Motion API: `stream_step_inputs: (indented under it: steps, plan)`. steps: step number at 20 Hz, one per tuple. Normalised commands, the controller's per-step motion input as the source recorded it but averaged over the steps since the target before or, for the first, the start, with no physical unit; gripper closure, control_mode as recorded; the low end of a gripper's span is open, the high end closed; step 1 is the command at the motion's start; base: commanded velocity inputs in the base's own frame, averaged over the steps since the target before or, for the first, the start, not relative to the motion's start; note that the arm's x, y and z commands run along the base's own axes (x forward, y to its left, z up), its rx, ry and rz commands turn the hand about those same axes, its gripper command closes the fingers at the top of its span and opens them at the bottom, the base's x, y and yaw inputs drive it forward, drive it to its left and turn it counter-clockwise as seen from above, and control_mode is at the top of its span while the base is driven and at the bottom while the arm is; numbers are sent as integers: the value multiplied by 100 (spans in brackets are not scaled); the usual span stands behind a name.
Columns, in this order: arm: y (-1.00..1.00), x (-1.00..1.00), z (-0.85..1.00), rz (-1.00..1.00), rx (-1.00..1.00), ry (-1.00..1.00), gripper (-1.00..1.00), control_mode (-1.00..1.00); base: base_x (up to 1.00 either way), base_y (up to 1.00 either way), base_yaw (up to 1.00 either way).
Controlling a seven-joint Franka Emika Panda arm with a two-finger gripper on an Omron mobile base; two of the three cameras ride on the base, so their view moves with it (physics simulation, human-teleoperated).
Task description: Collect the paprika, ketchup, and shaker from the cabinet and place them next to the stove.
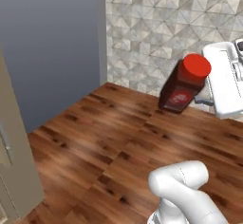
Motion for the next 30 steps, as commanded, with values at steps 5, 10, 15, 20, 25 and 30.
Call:
stream_step_inputs:
  steps: [5,10,15,20,25,30]
  plan:
    - [0,0,0,0,0,0,100,100,-6,-93,-34]
    - [0,0,0,0,0,0,100,100,0,-82,-37]
    - [0,0,0,0,0,0,100,100,18,-59,-43]
    - [0,0,0,0,0,0,100,100,42,-37,-47]
    - [0,0,0,0,0,0,100,100,59,-30,-46]
    - [0,0,0,0,0,0,100,100,63,-56,-39]
